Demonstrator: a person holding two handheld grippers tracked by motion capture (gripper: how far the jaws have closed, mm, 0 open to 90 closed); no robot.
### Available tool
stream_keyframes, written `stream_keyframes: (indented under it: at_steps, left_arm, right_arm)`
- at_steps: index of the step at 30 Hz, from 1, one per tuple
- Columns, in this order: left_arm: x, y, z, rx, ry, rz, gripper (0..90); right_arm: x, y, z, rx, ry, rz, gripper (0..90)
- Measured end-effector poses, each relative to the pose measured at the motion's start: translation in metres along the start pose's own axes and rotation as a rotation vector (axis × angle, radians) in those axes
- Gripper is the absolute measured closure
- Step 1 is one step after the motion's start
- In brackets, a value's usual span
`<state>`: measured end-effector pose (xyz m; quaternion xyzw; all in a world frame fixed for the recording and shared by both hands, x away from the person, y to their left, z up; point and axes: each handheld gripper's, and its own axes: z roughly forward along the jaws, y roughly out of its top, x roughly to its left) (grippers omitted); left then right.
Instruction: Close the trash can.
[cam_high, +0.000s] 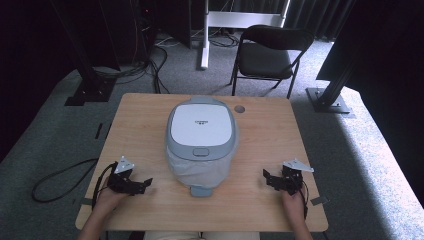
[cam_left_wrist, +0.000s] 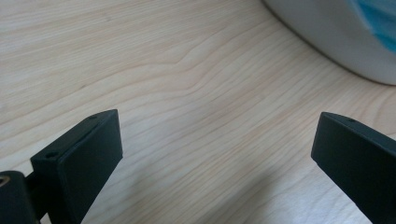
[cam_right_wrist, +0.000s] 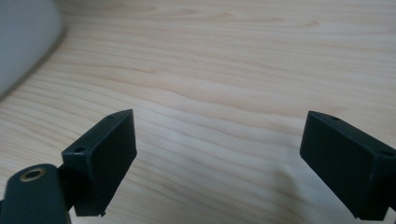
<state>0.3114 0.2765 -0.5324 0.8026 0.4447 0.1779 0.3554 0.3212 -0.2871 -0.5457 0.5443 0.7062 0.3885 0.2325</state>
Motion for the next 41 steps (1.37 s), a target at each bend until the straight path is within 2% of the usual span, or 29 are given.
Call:
stream_keyframes:
  at_steps: [2, 5, 9, 12, 15, 18, 21, 22, 25, 26, 41]
  left_arm:
    - [0.001, -0.003, 0.000, 0.009, 0.021, -0.008, 2.1]
    - [0.004, -0.007, -0.001, 0.016, 0.040, -0.029, 2.1]
    - [0.007, -0.012, -0.003, 0.025, 0.061, -0.053, 2.1]
    - [0.009, -0.015, -0.004, 0.032, 0.076, -0.068, 2.1]
    - [0.010, -0.019, -0.005, 0.039, 0.109, -0.082, 2.1]
    - [0.010, -0.022, -0.004, 0.054, 0.134, -0.089, 2.1]
    - [0.010, -0.023, -0.005, 0.061, 0.165, -0.097, 2.1]
    - [0.010, -0.023, -0.005, 0.061, 0.170, -0.101, 2.1]
    - [0.010, -0.023, -0.006, 0.062, 0.189, -0.121, 2.1]
    - [0.010, -0.023, -0.006, 0.062, 0.191, -0.122, 2.1]
    - [0.010, -0.023, -0.005, 0.062, 0.190, -0.123, 2.1]
  right_arm:
    - [-0.003, -0.003, -0.002, 0.002, -0.014, 0.013, 10.2]
    - [-0.009, -0.006, -0.007, -0.003, -0.059, 0.035, 10.2]
    - [-0.017, -0.009, -0.012, 0.019, -0.121, 0.064, 10.2]
    - [-0.021, -0.011, -0.015, 0.032, -0.135, 0.067, 10.2]
    - [-0.026, -0.014, -0.019, 0.051, -0.165, 0.059, 10.2]
    - [-0.032, -0.016, -0.022, 0.061, -0.165, 0.087, 10.2]
    - [-0.035, -0.018, -0.022, 0.094, -0.165, 0.108, 10.6]
    - [-0.035, -0.018, -0.022, 0.092, -0.173, 0.109, 14.6]
    - [-0.032, -0.018, -0.021, 0.109, -0.193, 0.077, 13.2]
    - [-0.030, -0.017, -0.020, 0.117, -0.200, 0.060, 12.8]
    - [-0.030, -0.018, -0.020, 0.117, -0.194, 0.059, 12.6]
